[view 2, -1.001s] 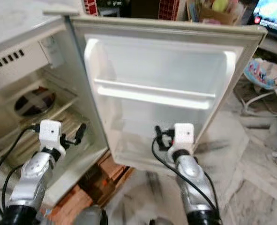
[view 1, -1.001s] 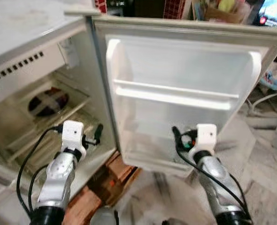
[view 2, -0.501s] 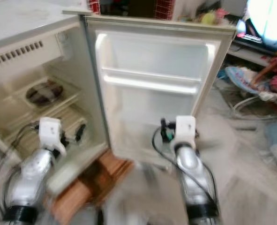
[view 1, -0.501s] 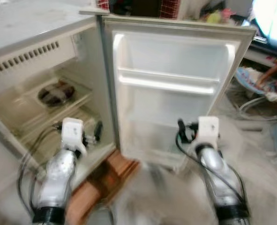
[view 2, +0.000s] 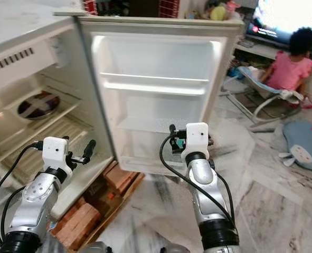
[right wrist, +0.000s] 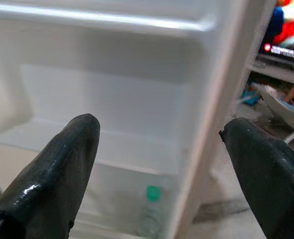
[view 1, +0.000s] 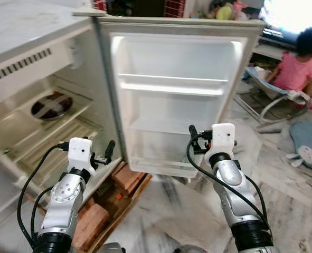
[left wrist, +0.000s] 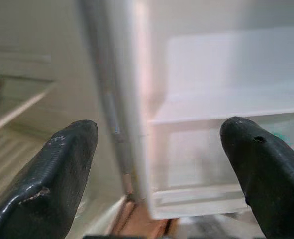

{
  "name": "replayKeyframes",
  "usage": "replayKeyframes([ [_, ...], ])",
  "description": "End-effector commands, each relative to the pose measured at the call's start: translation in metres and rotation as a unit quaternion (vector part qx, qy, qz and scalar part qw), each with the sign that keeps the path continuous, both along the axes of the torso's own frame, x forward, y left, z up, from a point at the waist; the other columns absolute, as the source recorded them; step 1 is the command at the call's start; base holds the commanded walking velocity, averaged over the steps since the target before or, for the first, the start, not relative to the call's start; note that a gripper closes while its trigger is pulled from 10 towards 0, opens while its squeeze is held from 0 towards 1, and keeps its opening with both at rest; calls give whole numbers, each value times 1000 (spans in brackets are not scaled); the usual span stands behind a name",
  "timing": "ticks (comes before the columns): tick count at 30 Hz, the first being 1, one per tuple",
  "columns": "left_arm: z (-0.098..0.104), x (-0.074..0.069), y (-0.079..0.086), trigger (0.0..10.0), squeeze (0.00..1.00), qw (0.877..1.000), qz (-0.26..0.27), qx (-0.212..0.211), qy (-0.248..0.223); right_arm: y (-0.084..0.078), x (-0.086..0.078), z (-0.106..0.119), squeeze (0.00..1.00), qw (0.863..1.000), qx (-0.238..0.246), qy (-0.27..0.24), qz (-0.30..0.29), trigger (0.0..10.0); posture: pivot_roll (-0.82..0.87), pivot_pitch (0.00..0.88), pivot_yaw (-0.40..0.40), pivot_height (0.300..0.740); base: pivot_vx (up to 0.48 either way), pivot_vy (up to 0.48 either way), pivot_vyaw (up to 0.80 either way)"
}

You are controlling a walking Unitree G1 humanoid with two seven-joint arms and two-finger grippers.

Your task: Restocking fridge

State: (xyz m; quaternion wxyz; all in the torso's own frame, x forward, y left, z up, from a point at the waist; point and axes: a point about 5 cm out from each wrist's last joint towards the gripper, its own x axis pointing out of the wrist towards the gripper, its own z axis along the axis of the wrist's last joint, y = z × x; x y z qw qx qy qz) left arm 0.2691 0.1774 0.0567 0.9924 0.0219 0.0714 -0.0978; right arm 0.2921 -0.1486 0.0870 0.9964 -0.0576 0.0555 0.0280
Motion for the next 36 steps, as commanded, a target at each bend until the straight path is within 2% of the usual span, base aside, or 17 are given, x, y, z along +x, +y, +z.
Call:
replayKeyframes([
  [1,2,1,0,10000,0,1000,-4,10,-7,-2,-2,-3,0,1000,-14,12,-1,10000,30,0,15,740,0,-472,0],
  [4,2,1,0,10000,0,1000,-6,9,-6,-3,-2,-3,0,1000,-25,0,-11,10000,30,0,15,740,0,-475,0],
  [8,2,0,0,10000,0,1000,-8,8,-5,-3,-5,-6,0,1000,-28,10,-8,10000,32,0,15,740,0,-480,0],
  [14,-1,-1,0,10000,0,1000,-11,17,3,-3,-4,-5,0,1000,1,2,-1,10000,35,0,15,740,0,-451,0],
  [19,-1,-2,1,10000,0,1000,-8,17,3,1,-3,1,0,1000,-5,-9,21,10000,35,0,15,740,304,-368,0],
  [22,-1,-2,1,10000,0,1000,-5,18,3,2,-6,-1,0,1000,12,-6,16,10000,36,0,14,740,306,-368,408],
  [30,-2,-2,1,10000,0,1000,-5,23,6,3,-6,1,0,999,-6,-13,31,10000,33,0,11,740,307,-368,352],
  [31,-2,-2,1,10000,0,1000,-5,23,6,3,-5,3,0,999,20,-21,23,10000,33,0,9,740,315,-360,0],
  [36,-2,-1,0,10000,0,1000,-3,24,8,6,-3,9,0,998,23,-34,44,10000,35,0,5,740,330,-344,0],
])
